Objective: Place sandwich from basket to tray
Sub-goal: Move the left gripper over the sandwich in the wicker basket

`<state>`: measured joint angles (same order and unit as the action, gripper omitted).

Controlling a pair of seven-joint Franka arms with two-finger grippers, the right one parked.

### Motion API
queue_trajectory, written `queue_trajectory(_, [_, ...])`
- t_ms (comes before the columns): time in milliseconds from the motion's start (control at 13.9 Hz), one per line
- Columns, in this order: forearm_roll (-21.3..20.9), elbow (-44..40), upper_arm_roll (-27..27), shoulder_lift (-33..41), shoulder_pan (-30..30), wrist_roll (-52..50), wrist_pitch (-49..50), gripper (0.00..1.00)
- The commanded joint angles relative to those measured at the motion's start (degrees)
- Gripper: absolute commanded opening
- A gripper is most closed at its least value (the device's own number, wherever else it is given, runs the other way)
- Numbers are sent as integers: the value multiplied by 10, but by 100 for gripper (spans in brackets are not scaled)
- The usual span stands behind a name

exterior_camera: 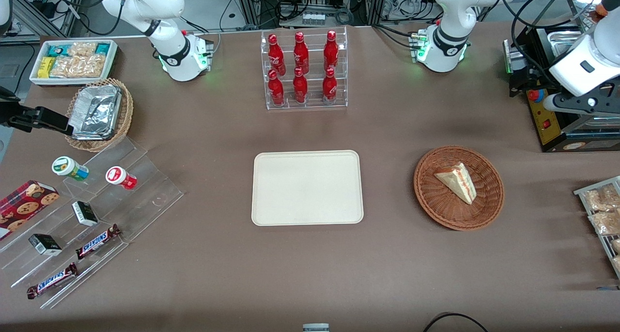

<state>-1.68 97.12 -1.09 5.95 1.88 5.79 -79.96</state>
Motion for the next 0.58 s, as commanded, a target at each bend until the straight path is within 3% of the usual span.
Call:
queue_trajectory(0, [4, -9, 10, -9, 1, -4, 3, 100])
queue_trajectory(505, [-7, 26, 27, -86, 21, -45, -110, 100])
